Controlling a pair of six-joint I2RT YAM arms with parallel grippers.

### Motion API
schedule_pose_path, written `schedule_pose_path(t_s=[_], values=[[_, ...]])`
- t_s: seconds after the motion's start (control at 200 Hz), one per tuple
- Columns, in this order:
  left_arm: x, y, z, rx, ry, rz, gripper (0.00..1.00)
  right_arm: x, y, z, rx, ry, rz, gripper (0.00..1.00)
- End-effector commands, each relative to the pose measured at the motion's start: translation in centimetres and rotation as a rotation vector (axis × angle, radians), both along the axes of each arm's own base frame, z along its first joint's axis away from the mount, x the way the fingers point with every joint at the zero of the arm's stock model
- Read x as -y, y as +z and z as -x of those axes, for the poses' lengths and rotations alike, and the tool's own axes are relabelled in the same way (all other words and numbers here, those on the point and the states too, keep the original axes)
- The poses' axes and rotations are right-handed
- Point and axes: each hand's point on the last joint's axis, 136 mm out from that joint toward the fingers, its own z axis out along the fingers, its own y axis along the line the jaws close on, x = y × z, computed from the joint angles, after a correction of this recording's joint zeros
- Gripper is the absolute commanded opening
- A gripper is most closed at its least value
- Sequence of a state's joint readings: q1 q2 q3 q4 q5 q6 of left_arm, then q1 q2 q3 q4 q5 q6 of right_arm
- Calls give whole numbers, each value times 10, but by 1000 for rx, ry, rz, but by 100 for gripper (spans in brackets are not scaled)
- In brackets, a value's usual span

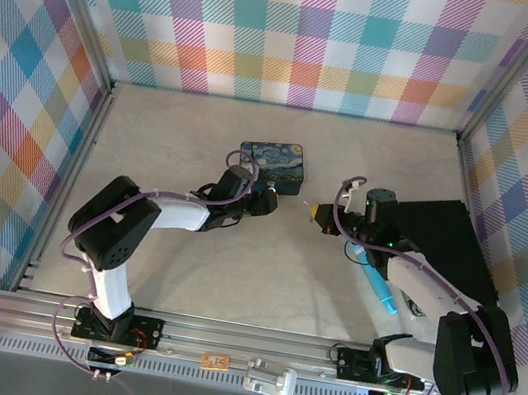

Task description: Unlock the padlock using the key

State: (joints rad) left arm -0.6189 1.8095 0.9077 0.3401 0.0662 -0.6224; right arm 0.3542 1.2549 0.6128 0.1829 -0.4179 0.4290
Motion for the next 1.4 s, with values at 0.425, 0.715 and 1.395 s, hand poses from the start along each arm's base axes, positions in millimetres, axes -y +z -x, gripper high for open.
schedule_pose_path(t_s=[0.425, 0.715, 1.395], values=[[12, -40, -34, 9, 119, -141, 45, -2, -4, 13, 0, 33, -46, 0], [7, -61, -35, -19, 138, -186, 35, -2, 0, 14, 9, 32, -48, 0], [32, 25, -20, -77, 85, 436, 0, -1, -40, 0, -155, -23, -70, 0]])
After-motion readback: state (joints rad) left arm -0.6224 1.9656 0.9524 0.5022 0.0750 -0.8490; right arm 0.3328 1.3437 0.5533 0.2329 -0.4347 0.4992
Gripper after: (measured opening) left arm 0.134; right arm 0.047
